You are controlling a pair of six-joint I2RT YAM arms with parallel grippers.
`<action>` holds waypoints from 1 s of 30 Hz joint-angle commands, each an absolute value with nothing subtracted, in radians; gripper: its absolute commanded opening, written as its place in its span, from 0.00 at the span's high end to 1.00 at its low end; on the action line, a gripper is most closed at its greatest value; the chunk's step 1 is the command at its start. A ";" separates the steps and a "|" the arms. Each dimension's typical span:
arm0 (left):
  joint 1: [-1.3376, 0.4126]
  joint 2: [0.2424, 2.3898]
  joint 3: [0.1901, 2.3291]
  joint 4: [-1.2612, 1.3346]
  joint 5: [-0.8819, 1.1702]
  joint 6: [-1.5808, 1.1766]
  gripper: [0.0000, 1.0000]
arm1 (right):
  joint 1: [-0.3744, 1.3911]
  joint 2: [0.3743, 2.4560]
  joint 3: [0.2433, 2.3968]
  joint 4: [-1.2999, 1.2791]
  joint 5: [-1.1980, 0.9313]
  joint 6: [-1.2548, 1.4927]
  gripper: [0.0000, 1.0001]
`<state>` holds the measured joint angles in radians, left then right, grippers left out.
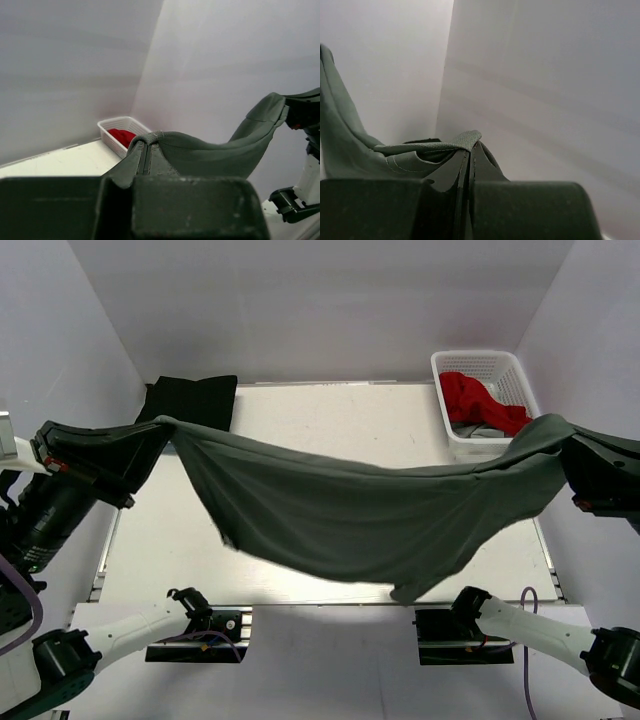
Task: Fold and stack the t-shirts
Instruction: Flatten out the tshirt
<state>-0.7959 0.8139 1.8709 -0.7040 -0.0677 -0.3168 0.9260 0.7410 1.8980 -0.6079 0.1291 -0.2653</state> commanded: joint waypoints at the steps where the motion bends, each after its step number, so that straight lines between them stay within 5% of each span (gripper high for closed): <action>1: -0.801 0.822 1.845 -0.718 -0.032 -0.337 1.00 | 0.922 0.781 1.898 -0.626 0.100 -0.264 1.00; 6: -0.813 0.848 1.668 -0.658 -0.378 -0.360 1.00 | 0.928 0.811 1.692 -0.459 0.328 -0.284 1.00; 10: -0.798 0.986 1.554 -0.682 -0.665 -0.428 1.00 | 0.919 0.940 1.402 -0.128 0.862 -0.356 1.00; 14: -0.772 1.164 1.453 -0.724 -1.033 -0.586 1.00 | 0.881 1.153 1.240 0.164 0.989 -0.443 1.00; 18: -0.677 1.357 1.367 -0.644 -0.994 -0.638 1.00 | 0.766 1.317 1.193 0.198 0.907 -0.325 1.00; 23: -0.459 1.784 1.464 -0.583 -0.798 -0.638 1.00 | 0.620 1.656 1.423 0.083 0.849 -0.259 1.00; 25: -0.419 1.947 1.680 -0.652 -0.798 -0.664 0.87 | 0.550 1.777 1.501 0.114 0.757 -0.273 1.00; 26: -0.388 2.024 1.765 -0.687 -0.798 -0.664 0.73 | 0.536 1.939 1.546 0.098 0.708 -0.268 1.00; 27: -0.373 2.175 1.943 -0.740 -0.787 -0.654 0.54 | 0.514 2.003 1.662 0.016 0.701 -0.255 0.94; 28: -0.359 2.245 2.038 -0.765 -0.754 -0.632 0.20 | 0.487 2.064 1.810 -0.032 0.715 -0.223 0.87; 29: -0.342 2.310 2.143 -0.809 -0.718 -0.632 0.05 | 0.459 2.185 1.877 -0.066 0.718 -0.210 0.72; 30: -0.316 2.363 2.336 -0.890 -0.689 -0.632 0.00 | 0.450 2.286 2.037 -0.137 0.750 -0.193 0.63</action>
<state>-0.3546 2.3127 2.0464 -0.7380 -0.7605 -0.6239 0.4992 2.1075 1.8118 -0.0299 0.7544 -0.2523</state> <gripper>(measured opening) 0.951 0.324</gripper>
